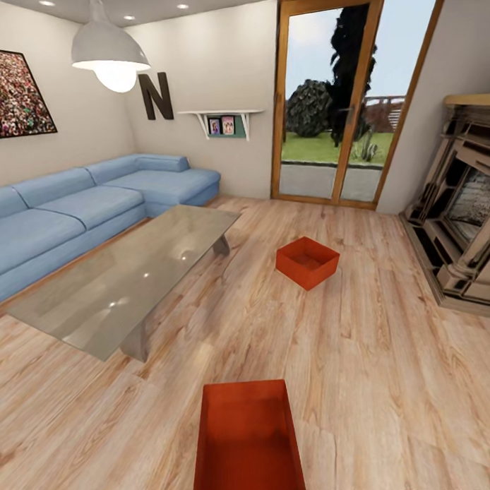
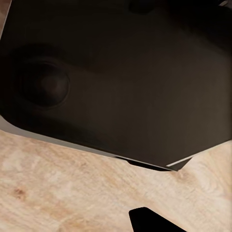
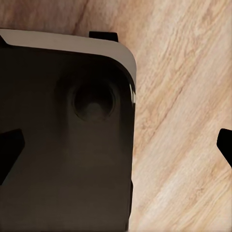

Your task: Move the two storage containers from the living room to the garage. In the garage, place one container on the floor and stack the other container on top of it (either order is fine).

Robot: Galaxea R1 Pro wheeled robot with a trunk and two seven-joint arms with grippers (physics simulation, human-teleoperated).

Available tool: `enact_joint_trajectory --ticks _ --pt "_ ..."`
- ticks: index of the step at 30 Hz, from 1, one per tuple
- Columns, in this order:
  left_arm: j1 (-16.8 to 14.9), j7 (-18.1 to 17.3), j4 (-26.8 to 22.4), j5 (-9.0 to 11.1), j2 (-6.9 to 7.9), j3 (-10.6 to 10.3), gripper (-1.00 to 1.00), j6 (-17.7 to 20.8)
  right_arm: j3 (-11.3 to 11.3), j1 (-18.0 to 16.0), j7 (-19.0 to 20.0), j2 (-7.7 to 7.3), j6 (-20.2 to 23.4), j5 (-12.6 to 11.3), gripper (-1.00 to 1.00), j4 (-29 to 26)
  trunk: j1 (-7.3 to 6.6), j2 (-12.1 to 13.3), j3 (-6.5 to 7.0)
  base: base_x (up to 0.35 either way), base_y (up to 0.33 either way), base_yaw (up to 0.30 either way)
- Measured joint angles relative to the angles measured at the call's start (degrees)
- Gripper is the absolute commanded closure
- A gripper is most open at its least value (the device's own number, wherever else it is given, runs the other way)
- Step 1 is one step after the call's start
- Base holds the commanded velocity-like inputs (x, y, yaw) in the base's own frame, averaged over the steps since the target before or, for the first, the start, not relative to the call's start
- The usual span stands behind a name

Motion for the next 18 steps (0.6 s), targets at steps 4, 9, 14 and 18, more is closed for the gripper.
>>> enact_joint_trajectory --ticks 4,9,14,18 --pt "-0.01 0.0 0.0 0.0 0.0 0.0 -1.0 0.01 0.0 0.0 0.0 0.0 0.0 0.0 -1.0 0.0 0.0 0.0 -0.36 0.0 0.0 0.0" --pt "0.04 0.0 0.01 0.0 0.01 0.01 -1.0 -0.01 0.0 0.0 0.0 -0.01 0.0 0.0 -1.0 0.0 0.0 0.0 -0.81 0.0 0.0 0.0" --pt "0.0 0.0 0.0 0.0 0.0 0.0 -1.0 0.01 0.01 0.0 -0.01 0.02 0.0 0.0 -1.0 0.0 0.0 0.0 -1.25 0.0 0.0 0.0" --pt "-0.01 0.0 0.0 0.0 0.01 0.0 -1.0 0.01 -0.03 0.0 -0.01 -0.02 0.0 0.0 -1.0 0.0 0.0 0.0 -1.61 0.0 0.0 0.0"
